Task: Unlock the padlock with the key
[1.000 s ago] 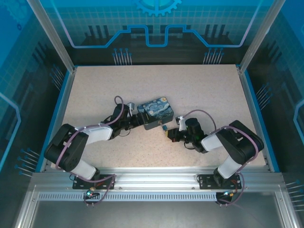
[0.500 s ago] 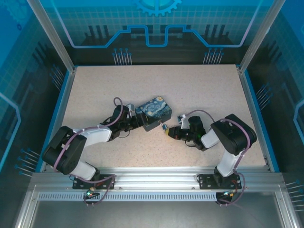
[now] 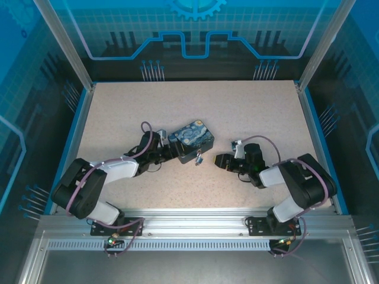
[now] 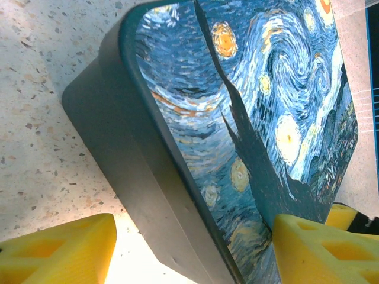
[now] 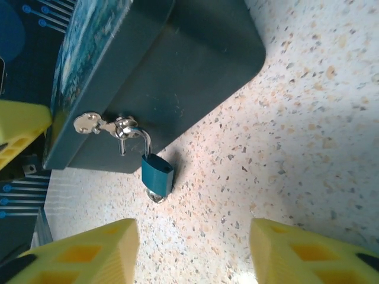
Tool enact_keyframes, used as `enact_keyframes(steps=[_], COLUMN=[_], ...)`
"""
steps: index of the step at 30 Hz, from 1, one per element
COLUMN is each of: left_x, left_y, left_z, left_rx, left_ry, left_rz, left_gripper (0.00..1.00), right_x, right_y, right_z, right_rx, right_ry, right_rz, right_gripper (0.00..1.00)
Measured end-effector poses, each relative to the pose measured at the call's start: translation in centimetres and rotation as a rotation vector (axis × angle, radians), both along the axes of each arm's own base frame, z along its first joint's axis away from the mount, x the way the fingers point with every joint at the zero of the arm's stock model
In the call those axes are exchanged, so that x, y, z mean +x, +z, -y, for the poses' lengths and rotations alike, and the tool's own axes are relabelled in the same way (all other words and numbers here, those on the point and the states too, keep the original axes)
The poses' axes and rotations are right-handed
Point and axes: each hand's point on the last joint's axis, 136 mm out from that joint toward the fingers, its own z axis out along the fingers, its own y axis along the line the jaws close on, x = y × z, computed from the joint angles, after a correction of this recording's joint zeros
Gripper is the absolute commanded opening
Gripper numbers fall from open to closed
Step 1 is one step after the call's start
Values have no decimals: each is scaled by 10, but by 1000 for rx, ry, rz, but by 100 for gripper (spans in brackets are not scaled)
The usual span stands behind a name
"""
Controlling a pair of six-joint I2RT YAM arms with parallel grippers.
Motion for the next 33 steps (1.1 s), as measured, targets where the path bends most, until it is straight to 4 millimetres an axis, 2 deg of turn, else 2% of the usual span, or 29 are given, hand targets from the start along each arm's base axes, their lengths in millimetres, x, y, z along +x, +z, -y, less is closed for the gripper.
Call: enact_keyframes(steps=[3, 8, 15, 21, 24, 27, 33], left_x=[-1, -1, -2, -2, -2, -2, -2], left_y=[0, 0, 0, 0, 0, 0, 0], left_z=[0, -1, -1, -1, -1, -1, 0], left_rx=[2, 2, 1, 0, 0, 0, -1], left_ry=[0, 0, 0, 0, -1, -1, -1], left_rz=[-3, -3, -2, -2, -2, -2, -3], left_gripper=[71, 71, 71, 71, 70, 71, 71], right_x=[0, 3, 6, 12, 16, 19, 26], right_y=[16, 41, 41, 31, 22, 13, 11], right_z=[0, -10, -29, -55, -61, -64, -77], right_rx=[-7, 5, 15, 22, 23, 31, 65], right_ry=[15, 47, 93, 142, 150, 150, 175], right_rz=[60, 139, 134, 112, 96, 87, 88], right_gripper=[77, 89, 96, 93, 91, 85, 74])
